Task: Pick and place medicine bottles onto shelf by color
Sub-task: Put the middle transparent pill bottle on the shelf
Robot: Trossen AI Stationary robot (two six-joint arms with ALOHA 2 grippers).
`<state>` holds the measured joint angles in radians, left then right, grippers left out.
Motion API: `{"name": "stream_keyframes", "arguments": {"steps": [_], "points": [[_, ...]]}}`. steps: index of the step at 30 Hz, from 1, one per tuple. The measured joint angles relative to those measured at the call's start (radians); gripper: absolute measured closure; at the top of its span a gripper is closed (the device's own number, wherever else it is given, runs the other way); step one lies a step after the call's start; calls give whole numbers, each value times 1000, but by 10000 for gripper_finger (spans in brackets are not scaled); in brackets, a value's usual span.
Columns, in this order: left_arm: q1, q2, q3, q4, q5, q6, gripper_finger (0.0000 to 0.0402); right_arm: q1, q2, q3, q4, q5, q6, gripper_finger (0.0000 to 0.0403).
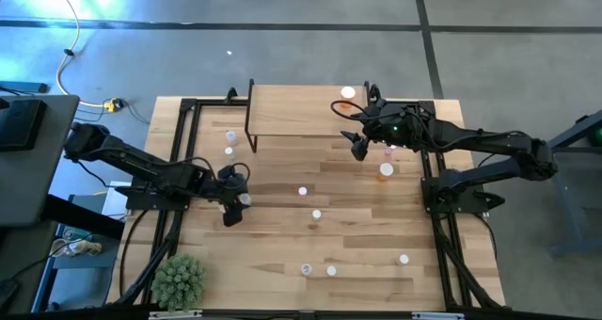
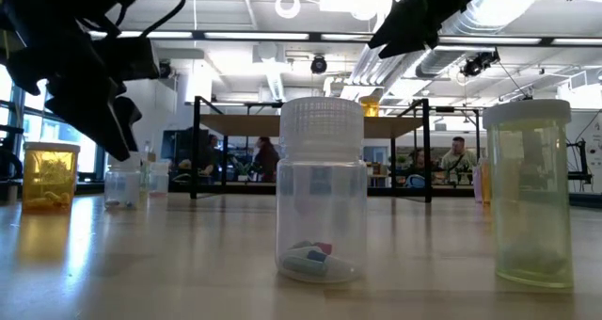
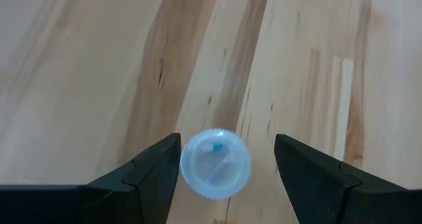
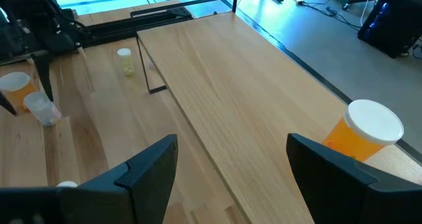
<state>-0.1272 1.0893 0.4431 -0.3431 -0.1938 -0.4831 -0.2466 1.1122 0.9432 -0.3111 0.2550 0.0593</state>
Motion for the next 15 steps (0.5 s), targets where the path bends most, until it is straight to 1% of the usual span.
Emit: {"name": "stream_keyframes", "arguments": {"steps": [3,5,15], "points": [[0,8,0,2,-16,-18,170,0,0,0,0,0,0,128],[0,15,0,-4,-18,-22,178,0,0,0,-1,0,0,128],[0,31,0,0,-5,-20,265,0,0,0,-7,0,2,128]]}}
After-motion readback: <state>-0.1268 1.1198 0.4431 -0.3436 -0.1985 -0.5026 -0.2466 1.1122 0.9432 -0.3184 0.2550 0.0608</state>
